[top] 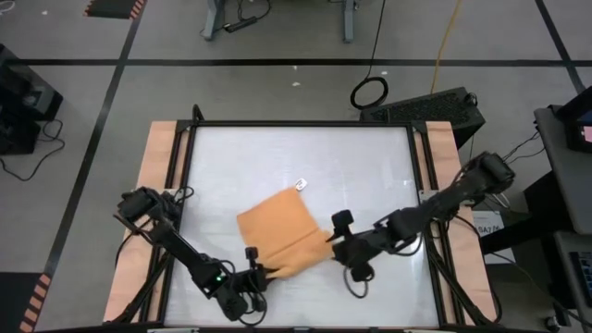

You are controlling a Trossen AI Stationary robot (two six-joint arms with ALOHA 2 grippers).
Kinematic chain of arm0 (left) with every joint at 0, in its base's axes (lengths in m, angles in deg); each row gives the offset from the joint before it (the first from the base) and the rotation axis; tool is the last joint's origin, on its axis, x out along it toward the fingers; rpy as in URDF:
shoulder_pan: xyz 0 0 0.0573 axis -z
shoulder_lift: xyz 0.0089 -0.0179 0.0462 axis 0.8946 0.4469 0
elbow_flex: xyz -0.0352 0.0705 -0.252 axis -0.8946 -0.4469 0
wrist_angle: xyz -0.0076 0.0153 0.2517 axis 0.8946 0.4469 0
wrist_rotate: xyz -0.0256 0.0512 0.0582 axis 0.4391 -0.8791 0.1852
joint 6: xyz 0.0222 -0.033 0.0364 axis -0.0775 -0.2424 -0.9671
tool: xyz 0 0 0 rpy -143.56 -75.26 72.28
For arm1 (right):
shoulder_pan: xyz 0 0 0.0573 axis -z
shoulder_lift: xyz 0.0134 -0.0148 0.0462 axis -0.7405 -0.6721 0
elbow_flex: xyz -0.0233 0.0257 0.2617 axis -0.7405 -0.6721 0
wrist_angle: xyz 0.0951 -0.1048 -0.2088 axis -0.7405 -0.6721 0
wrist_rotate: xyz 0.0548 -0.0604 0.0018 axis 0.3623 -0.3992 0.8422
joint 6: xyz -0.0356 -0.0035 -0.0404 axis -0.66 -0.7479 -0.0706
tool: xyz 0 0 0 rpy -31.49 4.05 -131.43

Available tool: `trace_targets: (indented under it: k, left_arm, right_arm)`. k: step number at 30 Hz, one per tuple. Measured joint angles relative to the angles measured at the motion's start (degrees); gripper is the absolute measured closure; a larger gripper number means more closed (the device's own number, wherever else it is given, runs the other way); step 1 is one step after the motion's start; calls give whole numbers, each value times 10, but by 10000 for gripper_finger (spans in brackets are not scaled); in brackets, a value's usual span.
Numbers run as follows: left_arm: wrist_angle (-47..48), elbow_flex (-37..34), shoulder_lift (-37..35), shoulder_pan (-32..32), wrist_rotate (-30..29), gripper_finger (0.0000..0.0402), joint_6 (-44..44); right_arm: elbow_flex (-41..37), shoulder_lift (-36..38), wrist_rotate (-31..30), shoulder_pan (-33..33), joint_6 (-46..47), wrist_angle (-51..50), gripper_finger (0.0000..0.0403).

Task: Roll towel into tight, uniform cylinder
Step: Roll the yellow towel

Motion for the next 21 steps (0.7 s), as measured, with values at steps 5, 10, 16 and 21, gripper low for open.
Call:
trace_targets:
  k: [5, 10, 16, 21]
  left_arm:
    - [56, 0, -59, 11, 3, 365, 24]
    - [141, 0, -94, 12, 21, 378, 115]
    - [208, -4, -95, 12, 45, 369, 202]
    - [210, -10, -95, 15, 48, 371, 225]
  right_arm:
    - [-125, 16, 25, -23, -29, 239, 132]
    - [-210, -12, -11, -46, -30, 444, 106]
    - [-217, -82, -46, -33, -27, 507, 100]
    - [-205, -134, -17, 3, -42, 527, 84]
